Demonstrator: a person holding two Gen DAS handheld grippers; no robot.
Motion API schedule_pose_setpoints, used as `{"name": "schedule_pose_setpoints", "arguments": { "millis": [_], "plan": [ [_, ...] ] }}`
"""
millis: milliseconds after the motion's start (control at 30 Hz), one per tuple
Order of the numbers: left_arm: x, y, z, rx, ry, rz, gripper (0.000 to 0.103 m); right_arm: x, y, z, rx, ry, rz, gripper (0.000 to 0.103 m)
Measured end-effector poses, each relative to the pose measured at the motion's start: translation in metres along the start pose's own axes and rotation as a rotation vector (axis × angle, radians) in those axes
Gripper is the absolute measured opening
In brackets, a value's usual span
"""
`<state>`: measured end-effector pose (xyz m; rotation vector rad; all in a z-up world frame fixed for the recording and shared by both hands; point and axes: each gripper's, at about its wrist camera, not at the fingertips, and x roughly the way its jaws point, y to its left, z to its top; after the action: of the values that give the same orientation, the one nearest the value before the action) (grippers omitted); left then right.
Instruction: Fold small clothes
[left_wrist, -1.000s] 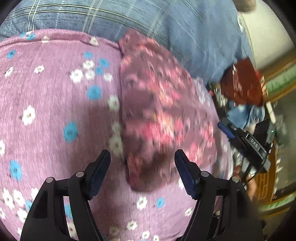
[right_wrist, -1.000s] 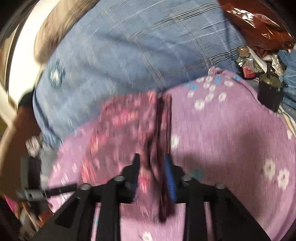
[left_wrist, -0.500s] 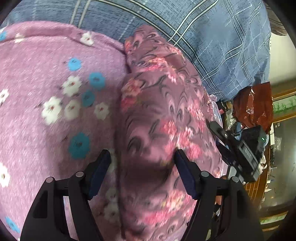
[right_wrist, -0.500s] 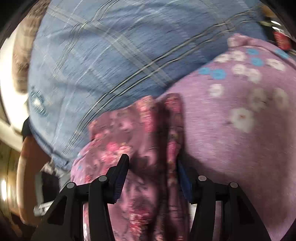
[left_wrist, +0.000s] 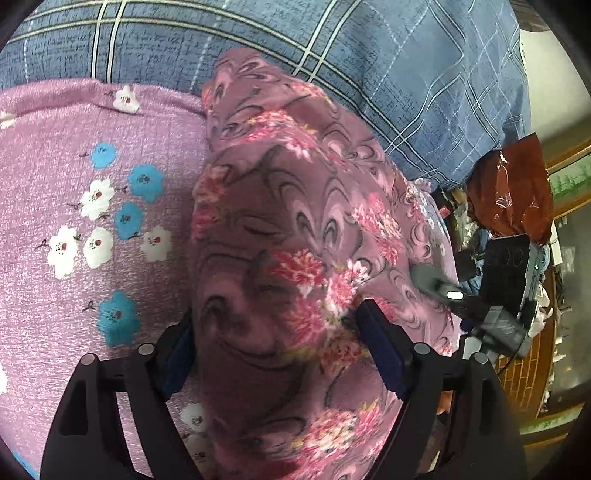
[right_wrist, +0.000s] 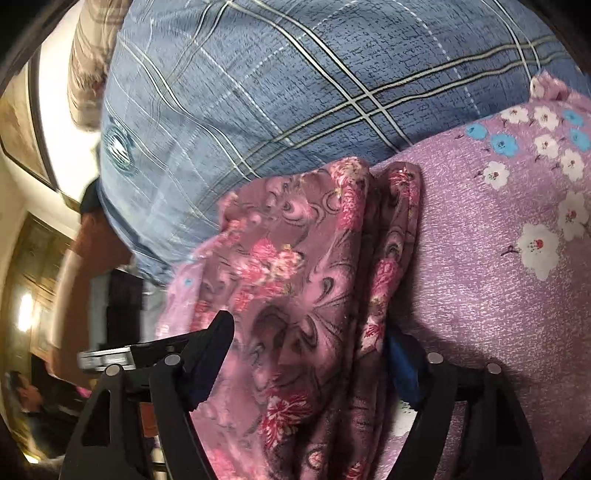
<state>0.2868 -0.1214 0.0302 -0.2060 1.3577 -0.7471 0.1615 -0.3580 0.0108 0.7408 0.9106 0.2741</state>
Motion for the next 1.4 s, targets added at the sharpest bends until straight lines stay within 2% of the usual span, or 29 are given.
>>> {"name": "schedule_pose_setpoints", "arguments": {
  "millis": [67,100,167,233,333,400,633,900,1033,1200,1300,1400],
  "plan": [
    [-0.002,-0.007,-0.002,0.014,-0.032,0.06,0.056,0.004,0.009,-0.001,-0.043,-0.013,-0.086,0.046],
    [-0.003,-0.011,-0.003,0.031,-0.04,0.084,0.051,0.003,0.015,-0.002,-0.066,-0.034,-0.115,0.034],
    [-0.011,-0.025,-0.009,0.102,-0.08,0.146,0.03,-0.004,0.03,-0.006,-0.141,-0.084,-0.174,0.028],
    [-0.022,-0.041,-0.017,0.172,-0.13,0.202,0.027,-0.007,0.044,-0.011,-0.192,-0.109,-0.218,0.027],
    [-0.033,-0.052,-0.028,0.208,-0.174,0.246,0.026,-0.014,0.063,-0.017,-0.231,-0.137,-0.278,0.026],
    [-0.042,-0.055,-0.034,0.208,-0.196,0.249,0.026,-0.022,0.073,-0.021,-0.233,-0.158,-0.288,0.027],
    [-0.071,-0.05,-0.059,0.157,-0.224,0.203,0.026,-0.045,0.106,-0.042,-0.265,-0.191,-0.317,0.027],
    [-0.115,-0.035,-0.099,0.072,-0.232,0.13,0.026,-0.068,0.147,-0.076,-0.265,-0.188,-0.281,0.027],
    [-0.144,-0.02,-0.123,0.029,-0.241,0.114,0.026,-0.078,0.17,-0.097,-0.252,-0.193,-0.23,0.027],
    [-0.169,0.003,-0.145,-0.059,-0.209,0.091,0.026,-0.084,0.201,-0.123,-0.236,-0.166,-0.138,0.026],
    [-0.18,0.014,-0.162,-0.082,-0.198,0.117,0.026,-0.084,0.209,-0.136,-0.189,-0.142,-0.051,0.026],
    [-0.177,0.027,-0.175,-0.094,-0.177,0.182,0.026,-0.075,0.199,-0.148,-0.081,-0.102,0.048,0.026]
  ]
}}
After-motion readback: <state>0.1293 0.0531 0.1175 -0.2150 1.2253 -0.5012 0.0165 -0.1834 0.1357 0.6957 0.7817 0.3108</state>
